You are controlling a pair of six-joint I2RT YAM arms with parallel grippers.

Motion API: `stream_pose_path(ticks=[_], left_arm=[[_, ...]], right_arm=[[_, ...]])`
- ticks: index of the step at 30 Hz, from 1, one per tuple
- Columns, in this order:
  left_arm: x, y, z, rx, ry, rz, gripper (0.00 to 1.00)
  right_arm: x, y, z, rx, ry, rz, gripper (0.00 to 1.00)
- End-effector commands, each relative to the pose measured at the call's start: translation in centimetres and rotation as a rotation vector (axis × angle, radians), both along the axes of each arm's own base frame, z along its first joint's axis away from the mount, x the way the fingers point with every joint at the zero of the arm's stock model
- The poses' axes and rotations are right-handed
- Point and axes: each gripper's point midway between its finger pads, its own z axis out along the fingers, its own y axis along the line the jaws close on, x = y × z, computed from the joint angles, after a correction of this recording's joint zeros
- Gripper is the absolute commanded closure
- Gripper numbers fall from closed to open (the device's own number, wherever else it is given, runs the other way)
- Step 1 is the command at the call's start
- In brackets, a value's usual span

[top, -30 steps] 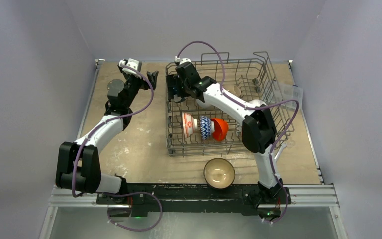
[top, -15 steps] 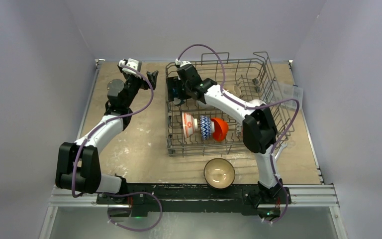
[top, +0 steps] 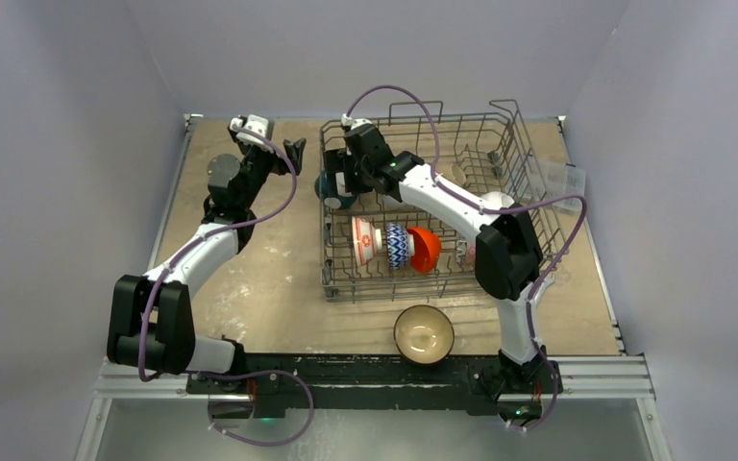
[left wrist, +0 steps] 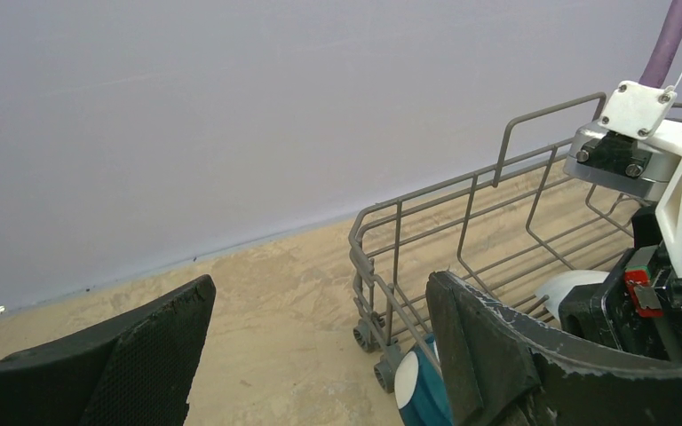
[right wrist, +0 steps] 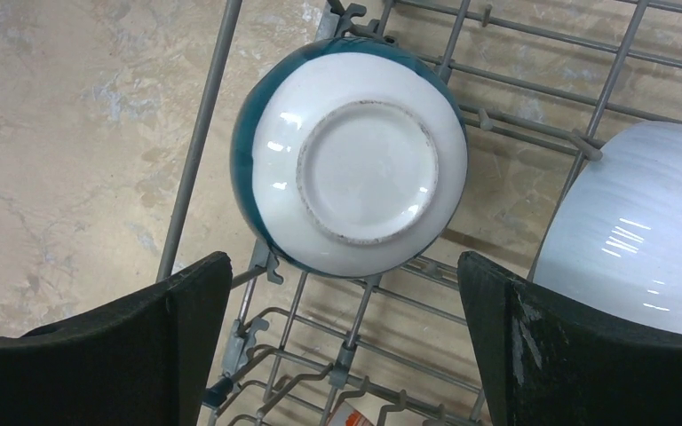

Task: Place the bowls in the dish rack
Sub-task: Turn the bowl upside down on the dish rack.

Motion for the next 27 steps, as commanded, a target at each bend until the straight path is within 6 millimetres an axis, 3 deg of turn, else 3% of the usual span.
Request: stream_pose_path(ticks=[1,8,11,15,19,27], left_arm=[[-0.5,0.4,2.5,0.006,-0.086,0.005,0.12],[-0.2,0.8,2.4,-0.046,-0.041,0.036,0.1],[0.2,1.7,1.5,-0.154,0.078,0.104,0.02],[-0.1,2.2,-0.8,-0.222,0.291,0.161,0.01],[-1.6,0.4,-2.6,-0.364,0.432,0.05,0.01],[-4.2,-4.5,-6.3,-0.675,0.651,-0.204,0.01]], right_arm=[[0.1,0.4,3.7,0.053,-0.076,0.022,0.01],[-0.4,1.0,5.1,0.101,-0.09,0.071,0.01],[-0.3,0.6,6.1,0.164,-0.09,0.084,0.01],[-0.2,-0.7,7.4,0.268,-0.08,0.117,0.02],[-0.5,-2.3,8.0,0.358,-0.056,0.144,0.03],[-2.0,-5.3,7.1,0.332,-0.053,0.13,0.03]])
